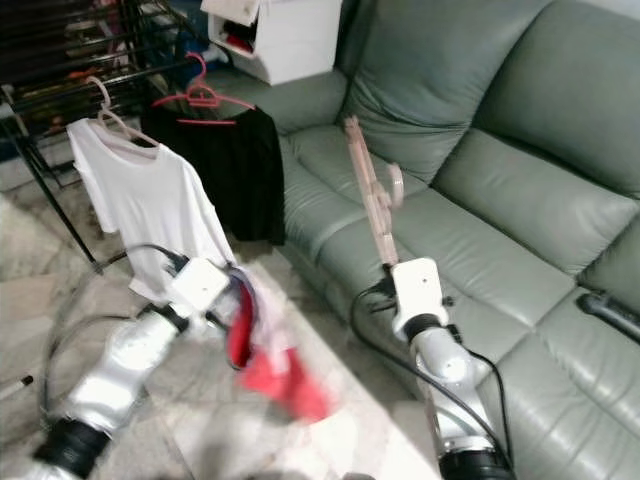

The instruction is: Hang hanger

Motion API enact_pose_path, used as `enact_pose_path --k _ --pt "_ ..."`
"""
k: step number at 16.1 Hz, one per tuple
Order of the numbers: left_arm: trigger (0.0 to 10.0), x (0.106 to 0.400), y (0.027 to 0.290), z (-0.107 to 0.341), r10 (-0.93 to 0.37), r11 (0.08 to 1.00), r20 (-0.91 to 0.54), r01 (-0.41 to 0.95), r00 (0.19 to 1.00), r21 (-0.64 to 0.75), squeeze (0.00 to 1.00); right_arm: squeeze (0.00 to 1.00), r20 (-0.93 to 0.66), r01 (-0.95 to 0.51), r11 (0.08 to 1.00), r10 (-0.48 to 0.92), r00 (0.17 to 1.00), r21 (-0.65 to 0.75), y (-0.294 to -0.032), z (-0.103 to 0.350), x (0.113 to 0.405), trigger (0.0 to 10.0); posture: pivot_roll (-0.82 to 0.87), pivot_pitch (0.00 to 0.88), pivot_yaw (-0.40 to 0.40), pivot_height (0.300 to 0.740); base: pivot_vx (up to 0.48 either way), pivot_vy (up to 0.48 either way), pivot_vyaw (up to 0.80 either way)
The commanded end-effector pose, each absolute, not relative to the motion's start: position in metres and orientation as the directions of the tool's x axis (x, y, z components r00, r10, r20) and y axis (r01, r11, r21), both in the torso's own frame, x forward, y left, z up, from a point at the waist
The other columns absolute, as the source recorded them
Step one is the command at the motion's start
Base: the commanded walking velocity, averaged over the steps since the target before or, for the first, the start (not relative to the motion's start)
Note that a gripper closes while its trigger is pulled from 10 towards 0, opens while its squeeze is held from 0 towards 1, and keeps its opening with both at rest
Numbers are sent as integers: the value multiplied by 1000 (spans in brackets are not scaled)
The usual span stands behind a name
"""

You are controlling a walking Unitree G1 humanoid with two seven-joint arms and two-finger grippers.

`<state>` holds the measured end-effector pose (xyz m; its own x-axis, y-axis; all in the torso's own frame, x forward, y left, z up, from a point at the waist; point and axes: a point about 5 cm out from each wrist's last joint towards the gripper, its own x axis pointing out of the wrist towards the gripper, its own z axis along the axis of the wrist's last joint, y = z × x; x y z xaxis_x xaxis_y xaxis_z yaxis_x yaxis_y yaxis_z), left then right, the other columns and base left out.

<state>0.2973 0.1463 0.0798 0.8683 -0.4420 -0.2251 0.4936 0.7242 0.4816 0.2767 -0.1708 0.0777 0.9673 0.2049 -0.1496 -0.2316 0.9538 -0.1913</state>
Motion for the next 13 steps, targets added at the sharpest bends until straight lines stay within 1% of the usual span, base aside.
enact_pose_path --k 1,3,5,6,7,8,9,11,12,13 --pt "10000 308 153 83 -417 671 -236 472 878 572 0 0 -187 -336 925 303 934 -177 -164 77 272 10000 -41 0 17 740 0 0 0" --pt "10000 325 171 86 -323 629 -259 411 910 660 0 0 -250 -394 898 343 905 -196 -169 72 267 10000 -51 0 23 740 0 0 0" --pt "10000 344 191 92 -187 686 -272 324 944 651 0 0 -324 -474 852 394 860 -224 -172 67 264 10000 -57 0 32 740 0 0 0" --pt "10000 349 195 95 -161 697 -264 299 951 652 0 0 -340 -508 836 425 839 -206 -170 68 263 10000 -60 0 35 740 0 0 0" --pt "10000 354 197 99 -144 701 -259 283 955 655 0 0 -370 -586 786 494 787 -196 -167 70 260 10000 -63 0 39 740 0 0 0" --pt "10000 360 197 103 -143 683 -257 283 956 673 0 0 -414 -703 695 600 684 -153 -161 73 252 10000 -65 0 43 740 0 0 0" --pt "10000 360 195 103 -162 666 -262 301 951 683 0 0 -425 -725 670 617 662 -157 -162 74 250 10000 -66 0 44 740 0 0 0" --pt "10000 359 186 100 -268 565 -305 405 914 718 0 0 -485 -788 601 654 580 -133 -172 75 245 10000 -68 0 48 740 0 0 0" --pt "10000 359 185 99 -282 556 -311 418 908 718 0 0 -491 -795 594 660 569 -122 -174 76 245 10000 -68 0 48 740 0 0 0" --pt "10000 357 179 97 -340 521 -324 464 883 717 0 0 -519 -814 574 672 529 -87 -179 76 242 10000 -68 0 48 740 0 0 0"
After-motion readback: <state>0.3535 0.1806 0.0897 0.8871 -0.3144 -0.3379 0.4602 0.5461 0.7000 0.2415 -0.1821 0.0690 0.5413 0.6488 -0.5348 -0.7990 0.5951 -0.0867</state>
